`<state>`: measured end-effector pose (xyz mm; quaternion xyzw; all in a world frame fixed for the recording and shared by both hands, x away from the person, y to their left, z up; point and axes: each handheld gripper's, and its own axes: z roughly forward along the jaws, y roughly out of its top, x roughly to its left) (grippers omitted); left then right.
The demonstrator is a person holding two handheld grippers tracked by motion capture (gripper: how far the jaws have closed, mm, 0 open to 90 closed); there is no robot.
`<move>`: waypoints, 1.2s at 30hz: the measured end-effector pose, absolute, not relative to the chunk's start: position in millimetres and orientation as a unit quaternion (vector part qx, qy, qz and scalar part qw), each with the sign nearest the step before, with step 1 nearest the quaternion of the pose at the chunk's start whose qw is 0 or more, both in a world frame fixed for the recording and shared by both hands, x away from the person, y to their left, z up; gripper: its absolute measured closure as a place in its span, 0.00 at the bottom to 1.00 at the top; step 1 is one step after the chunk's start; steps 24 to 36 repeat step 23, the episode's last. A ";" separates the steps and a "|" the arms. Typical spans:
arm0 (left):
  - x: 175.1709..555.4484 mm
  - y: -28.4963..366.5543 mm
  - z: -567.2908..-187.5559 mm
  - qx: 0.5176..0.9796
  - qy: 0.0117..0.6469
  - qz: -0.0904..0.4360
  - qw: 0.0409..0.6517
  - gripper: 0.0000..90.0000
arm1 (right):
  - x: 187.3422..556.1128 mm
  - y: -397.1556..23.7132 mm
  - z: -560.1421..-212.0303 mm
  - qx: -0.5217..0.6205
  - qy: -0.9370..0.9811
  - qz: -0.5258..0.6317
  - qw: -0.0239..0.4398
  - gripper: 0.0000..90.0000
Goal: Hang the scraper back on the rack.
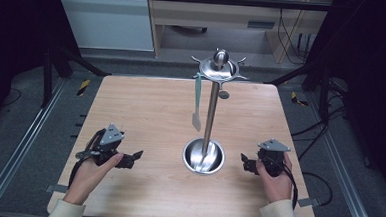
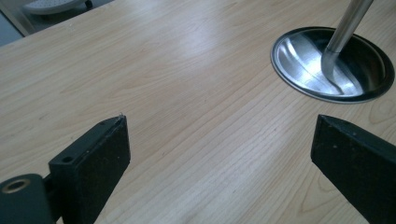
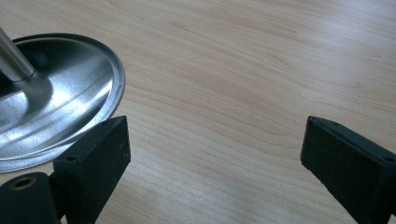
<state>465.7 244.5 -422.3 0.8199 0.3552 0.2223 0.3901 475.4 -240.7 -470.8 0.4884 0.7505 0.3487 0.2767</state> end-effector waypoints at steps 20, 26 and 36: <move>452.0 290.0 -449.7 0.799 0.421 0.244 0.354 0.06 | 476.5 -238.8 -470.1 0.479 0.755 0.349 0.278 0.09; 448.1 300.8 -456.1 0.782 0.444 0.255 0.355 0.07 | 475.9 -239.1 -468.1 0.476 0.756 0.351 0.279 0.09; 448.1 300.8 -456.1 0.782 0.444 0.255 0.355 0.07 | 475.9 -239.1 -468.1 0.476 0.756 0.351 0.279 0.09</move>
